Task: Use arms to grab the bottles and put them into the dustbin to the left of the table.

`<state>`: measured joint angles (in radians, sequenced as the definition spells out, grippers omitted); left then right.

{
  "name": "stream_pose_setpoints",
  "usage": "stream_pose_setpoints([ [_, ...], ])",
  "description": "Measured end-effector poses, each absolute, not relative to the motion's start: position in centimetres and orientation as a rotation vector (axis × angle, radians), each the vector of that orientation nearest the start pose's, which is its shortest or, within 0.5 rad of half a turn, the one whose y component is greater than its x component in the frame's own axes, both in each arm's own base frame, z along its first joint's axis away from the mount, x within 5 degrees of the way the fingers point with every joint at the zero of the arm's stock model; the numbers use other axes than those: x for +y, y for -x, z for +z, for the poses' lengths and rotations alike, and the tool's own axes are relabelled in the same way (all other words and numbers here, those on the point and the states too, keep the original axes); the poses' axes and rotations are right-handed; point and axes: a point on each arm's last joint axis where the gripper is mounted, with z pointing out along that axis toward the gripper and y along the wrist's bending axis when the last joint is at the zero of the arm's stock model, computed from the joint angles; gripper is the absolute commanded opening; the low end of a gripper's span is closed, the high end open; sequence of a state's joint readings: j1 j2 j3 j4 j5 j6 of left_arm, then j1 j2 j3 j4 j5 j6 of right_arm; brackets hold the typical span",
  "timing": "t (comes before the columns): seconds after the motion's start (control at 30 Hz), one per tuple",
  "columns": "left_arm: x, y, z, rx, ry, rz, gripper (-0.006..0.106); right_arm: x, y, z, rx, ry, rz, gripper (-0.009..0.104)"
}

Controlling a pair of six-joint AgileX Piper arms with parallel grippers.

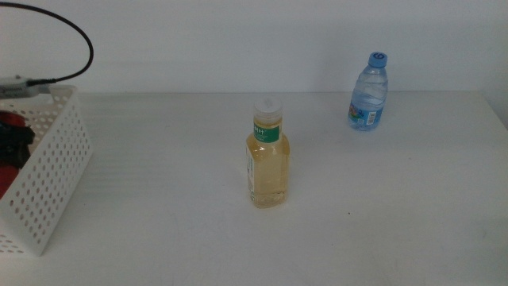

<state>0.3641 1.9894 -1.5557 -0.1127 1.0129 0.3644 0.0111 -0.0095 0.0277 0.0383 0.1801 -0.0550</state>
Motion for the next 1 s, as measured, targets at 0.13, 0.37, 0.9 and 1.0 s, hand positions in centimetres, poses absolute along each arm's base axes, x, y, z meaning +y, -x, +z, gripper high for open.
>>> stream_pose_setpoints([
  [0.13, 13.9, -39.3, 19.6, 2.929, 0.084, -0.059, -0.005, 0.1, -5.6, 18.8, 1.681, 0.029, 0.001, 0.068],
  [0.37, 14.0, -39.7, 18.1, 2.949, 0.091, -0.072, -0.003, 0.1, -5.6, 18.8, 1.681, 0.029, 0.001, 0.068],
  [0.9, 13.0, -40.0, 17.8, 2.972, 0.027, -0.054, 0.077, 0.1, -5.6, 18.8, 1.681, 0.029, 0.001, 0.068],
  [1.0, 12.7, -40.2, 18.0, 2.97, -0.003, -0.031, 0.09, 0.1, -5.6, 18.8, 1.681, 0.029, 0.001, 0.068],
])
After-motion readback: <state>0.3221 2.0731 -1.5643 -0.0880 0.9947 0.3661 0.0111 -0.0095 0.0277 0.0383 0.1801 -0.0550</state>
